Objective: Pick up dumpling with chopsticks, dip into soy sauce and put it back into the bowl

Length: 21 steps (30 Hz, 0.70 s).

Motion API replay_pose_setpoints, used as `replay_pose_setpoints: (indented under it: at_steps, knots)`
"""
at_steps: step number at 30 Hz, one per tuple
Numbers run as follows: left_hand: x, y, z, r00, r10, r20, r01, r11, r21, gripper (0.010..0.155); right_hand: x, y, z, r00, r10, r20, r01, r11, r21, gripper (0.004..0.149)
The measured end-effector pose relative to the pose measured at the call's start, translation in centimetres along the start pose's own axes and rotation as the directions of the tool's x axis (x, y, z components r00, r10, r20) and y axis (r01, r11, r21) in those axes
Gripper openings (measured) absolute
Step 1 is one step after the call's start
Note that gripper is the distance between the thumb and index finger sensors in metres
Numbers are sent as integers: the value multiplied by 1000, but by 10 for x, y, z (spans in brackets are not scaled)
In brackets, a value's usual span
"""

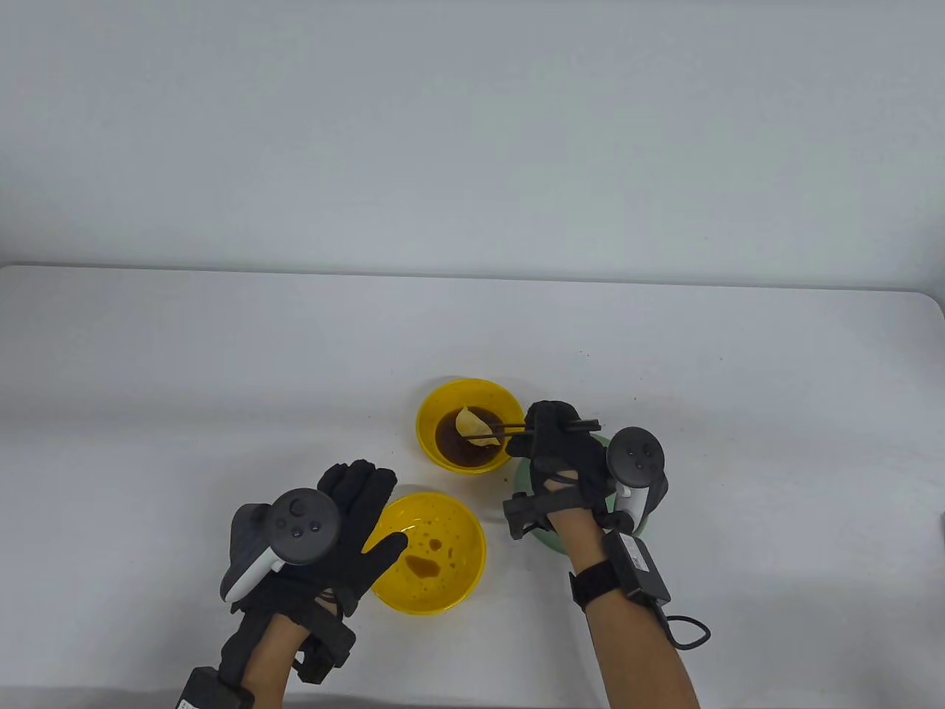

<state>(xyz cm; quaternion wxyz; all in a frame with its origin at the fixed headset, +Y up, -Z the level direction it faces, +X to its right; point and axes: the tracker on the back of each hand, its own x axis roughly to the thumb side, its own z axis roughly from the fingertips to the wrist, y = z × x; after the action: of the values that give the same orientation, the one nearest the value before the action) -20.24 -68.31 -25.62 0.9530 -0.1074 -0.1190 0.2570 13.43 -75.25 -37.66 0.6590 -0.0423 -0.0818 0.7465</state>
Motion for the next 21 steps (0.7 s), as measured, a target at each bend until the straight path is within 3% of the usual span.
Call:
replay_pose_setpoints:
  at_steps: [5, 7, 9, 12, 14, 16, 21]
  knots:
    - [-1, -1, -1, 1000, -3, -5, 3, 1000, -10, 82, -9, -4, -1, 1000, 10, -30, -11, 1000, -25, 38]
    - [-1, -1, -1, 1000, 1, -4, -1, 1000, -6, 82, -10, -7, -1, 994, -88, -72, 85, 995, -42, 38]
    - [-1, 0, 0, 1000, 11, -3, -11, 1000, 1, 82, -11, -10, 0, 967, -220, -127, 213, 975, -66, 38]
    - [-2, 0, -1, 1000, 10, -7, -10, 1000, -1, 82, -20, -14, 3, 879, -417, -230, 399, 909, -124, 38]
    - [-1, 0, -1, 1000, 7, -8, -7, 1000, -5, 82, -29, -14, 8, 779, -542, -314, 502, 840, -204, 38]
    - [-1, 0, -1, 1000, 6, -11, -6, 1000, -6, 82, -33, -14, 10, 748, -569, -342, 518, 822, -235, 38]
    - [-2, 1, 0, 1000, 9, -20, -9, 1000, -2, 82, -33, -14, 12, 743, -563, -363, 506, 827, -246, 38]
